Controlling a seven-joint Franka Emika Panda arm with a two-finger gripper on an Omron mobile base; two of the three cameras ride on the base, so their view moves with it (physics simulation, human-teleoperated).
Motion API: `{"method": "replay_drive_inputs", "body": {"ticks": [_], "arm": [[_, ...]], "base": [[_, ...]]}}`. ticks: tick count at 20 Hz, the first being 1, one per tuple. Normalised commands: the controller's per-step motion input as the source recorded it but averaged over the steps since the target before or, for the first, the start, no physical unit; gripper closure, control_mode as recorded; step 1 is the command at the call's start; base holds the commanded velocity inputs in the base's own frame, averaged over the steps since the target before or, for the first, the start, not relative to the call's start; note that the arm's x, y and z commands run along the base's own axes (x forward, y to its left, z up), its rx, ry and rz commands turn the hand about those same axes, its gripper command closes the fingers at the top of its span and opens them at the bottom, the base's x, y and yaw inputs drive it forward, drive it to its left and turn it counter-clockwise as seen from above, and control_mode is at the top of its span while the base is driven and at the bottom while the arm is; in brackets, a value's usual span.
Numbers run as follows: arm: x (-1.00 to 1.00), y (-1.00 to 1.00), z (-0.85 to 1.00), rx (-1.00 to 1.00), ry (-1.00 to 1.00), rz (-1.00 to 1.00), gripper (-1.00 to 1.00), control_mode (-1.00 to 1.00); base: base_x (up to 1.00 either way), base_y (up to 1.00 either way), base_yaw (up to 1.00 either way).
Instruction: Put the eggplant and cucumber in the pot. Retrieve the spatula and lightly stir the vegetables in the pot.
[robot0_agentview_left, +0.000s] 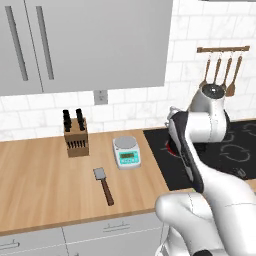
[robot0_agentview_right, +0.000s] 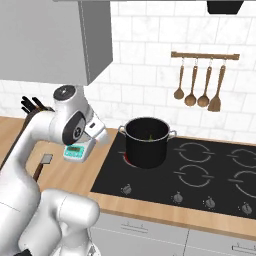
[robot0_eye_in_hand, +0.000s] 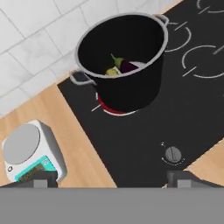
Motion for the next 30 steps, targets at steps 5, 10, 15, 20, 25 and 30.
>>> {"method": "replay_drive_inputs", "body": {"ticks": [5,10,15,20,25,30], "arm": [[-0.78,1.00,-0.04,-0.13,-0.08,0.00,-1.00,-1.00],[-0.07,1.00,0.00,-0.09,-0.14,0.00,-1.00,-1.00],[0.00,0.96,0.00,-0.07,-0.18,0.00,-1.00,-1.00],[-0.30,0.85,-0.27,-0.12,-0.02,0.00,-1.00,-1.00],[-0.26,0.77,-0.48,-0.12,0.04,0.00,-1.00,-1.00],[-0.15,0.65,-0.46,-0.08,0.05,0.00,-1.00,-1.00]], "base": [[0.00,0.00,0.00],[0.00,0.00,0.00],[0.00,0.00,0.00],[0.00,0.00,0.00],[0.00,0.00,0.00],[0.00,0.00,0.00]]}}
